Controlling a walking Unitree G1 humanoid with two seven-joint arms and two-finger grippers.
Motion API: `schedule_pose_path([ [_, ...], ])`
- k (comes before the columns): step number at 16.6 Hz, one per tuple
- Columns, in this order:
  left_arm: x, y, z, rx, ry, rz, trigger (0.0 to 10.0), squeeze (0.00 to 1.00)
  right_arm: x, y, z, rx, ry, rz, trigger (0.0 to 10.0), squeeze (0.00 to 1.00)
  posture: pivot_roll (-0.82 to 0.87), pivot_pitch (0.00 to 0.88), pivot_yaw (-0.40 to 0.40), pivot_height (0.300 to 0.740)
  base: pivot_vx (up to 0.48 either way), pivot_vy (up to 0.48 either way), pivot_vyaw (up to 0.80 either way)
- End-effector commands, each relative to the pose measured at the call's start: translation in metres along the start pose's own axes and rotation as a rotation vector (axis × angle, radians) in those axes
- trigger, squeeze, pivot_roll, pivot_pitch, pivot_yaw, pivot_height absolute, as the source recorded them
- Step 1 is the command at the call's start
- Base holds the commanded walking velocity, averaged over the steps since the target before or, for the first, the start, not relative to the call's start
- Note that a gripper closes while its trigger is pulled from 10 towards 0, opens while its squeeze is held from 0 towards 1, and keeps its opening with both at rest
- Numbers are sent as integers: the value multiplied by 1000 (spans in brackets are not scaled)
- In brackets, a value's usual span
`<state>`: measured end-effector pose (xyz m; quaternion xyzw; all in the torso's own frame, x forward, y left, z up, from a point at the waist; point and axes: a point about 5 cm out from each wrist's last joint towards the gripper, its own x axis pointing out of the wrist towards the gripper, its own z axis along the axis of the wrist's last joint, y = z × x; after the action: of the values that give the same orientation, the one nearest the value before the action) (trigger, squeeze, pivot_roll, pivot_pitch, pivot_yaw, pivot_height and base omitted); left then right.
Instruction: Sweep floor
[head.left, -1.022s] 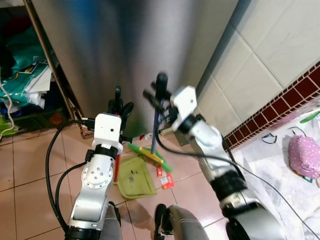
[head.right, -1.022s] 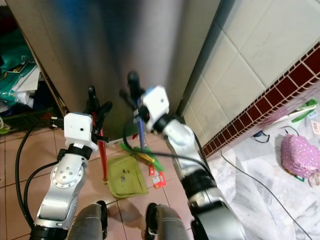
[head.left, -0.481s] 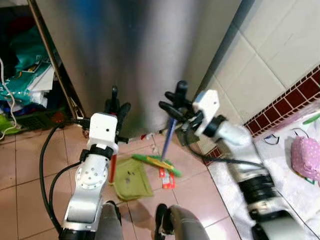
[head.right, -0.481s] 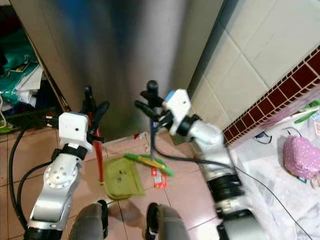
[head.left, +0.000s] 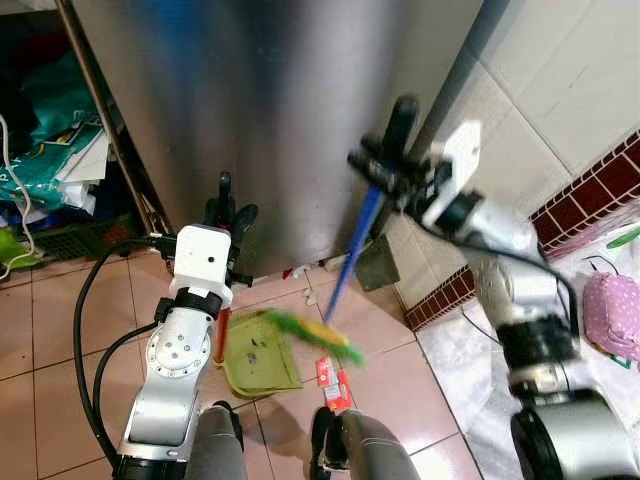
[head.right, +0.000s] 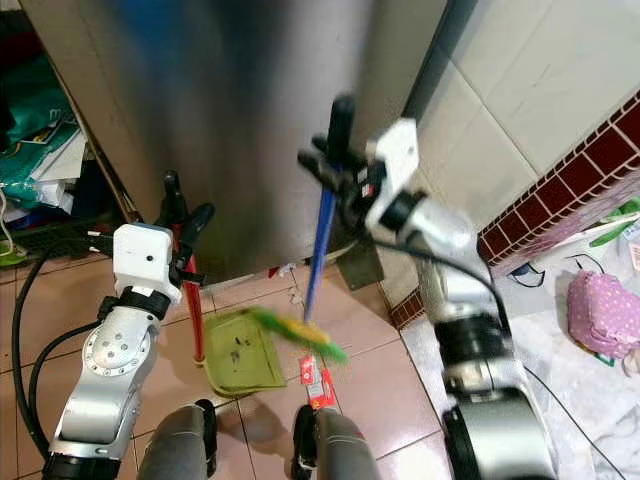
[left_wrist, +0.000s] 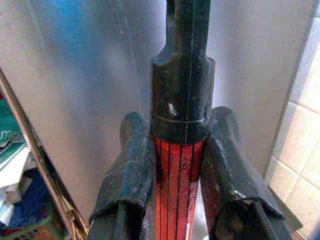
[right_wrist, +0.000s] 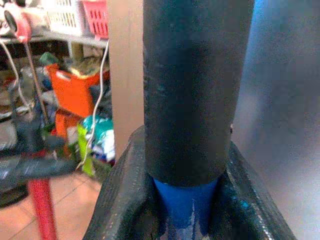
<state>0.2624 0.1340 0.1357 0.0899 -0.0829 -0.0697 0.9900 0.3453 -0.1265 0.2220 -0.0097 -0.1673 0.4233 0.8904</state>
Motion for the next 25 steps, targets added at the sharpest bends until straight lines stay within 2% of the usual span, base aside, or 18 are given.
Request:
schedule_pose_path([
  [1,3,-2,18,0,-80,-12,10000,0,4,-15,27,-52,-112,-66,10000,0,78,174,-102,740,0,0,0],
  [4,3,-3,20,0,-84,-13,10000,0,9,-24,40,-163,-146,-132,10000,0,79,172,-102,740,0,0,0],
  [7,3,-5,21,-2,-86,-15,10000,0,11,-21,39,-227,-140,-136,10000,0,79,175,-103,740,0,0,0],
  [9,2,-6,21,-3,-85,-16,10000,0,10,-10,26,-320,-107,-97,10000,0,80,176,-105,740,0,0,0],
  [10,2,-6,21,-4,-85,-16,10000,0,7,2,10,-347,-87,-68,10000,0,82,179,-105,740,0,0,0],
  [12,2,-5,21,-4,-84,-15,10000,0,6,16,-5,-371,-72,-17,10000,0,85,182,-103,740,0,0,0],
  [13,2,-5,21,-4,-84,-16,10000,0,7,32,-17,-393,-65,34,10000,0,87,183,-103,740,0,0,0],
  [14,2,-5,21,-4,-84,-17,10000,0,7,44,-26,-395,-62,70,10000,0,89,183,-103,740,0,0,0],
  [16,2,-5,21,-4,-84,-18,10000,0,7,57,-37,-363,-59,93,10000,0,92,184,-104,740,0,0,0],
  [18,2,-5,21,-6,-85,-18,10000,0,3,68,-47,-327,-48,112,10000,0,92,186,-104,740,0,0,0],
  [19,2,-6,21,-8,-83,-19,10000,0,-5,81,-58,-303,-37,129,10000,0,92,186,-104,740,0,0,0],
  [22,2,-7,20,-10,-83,-21,10000,0,-13,91,-66,-254,-16,149,10000,0,86,185,-103,740,0,0,0],
  [24,3,-7,20,-10,-82,-22,10000,0,-20,93,-67,-228,12,201,10000,0,79,183,-106,740,0,0,0],
  [25,3,-6,19,-10,-80,-20,10000,0,-26,88,-67,-209,48,235,10000,0,77,182,-107,740,0,0,0],
])
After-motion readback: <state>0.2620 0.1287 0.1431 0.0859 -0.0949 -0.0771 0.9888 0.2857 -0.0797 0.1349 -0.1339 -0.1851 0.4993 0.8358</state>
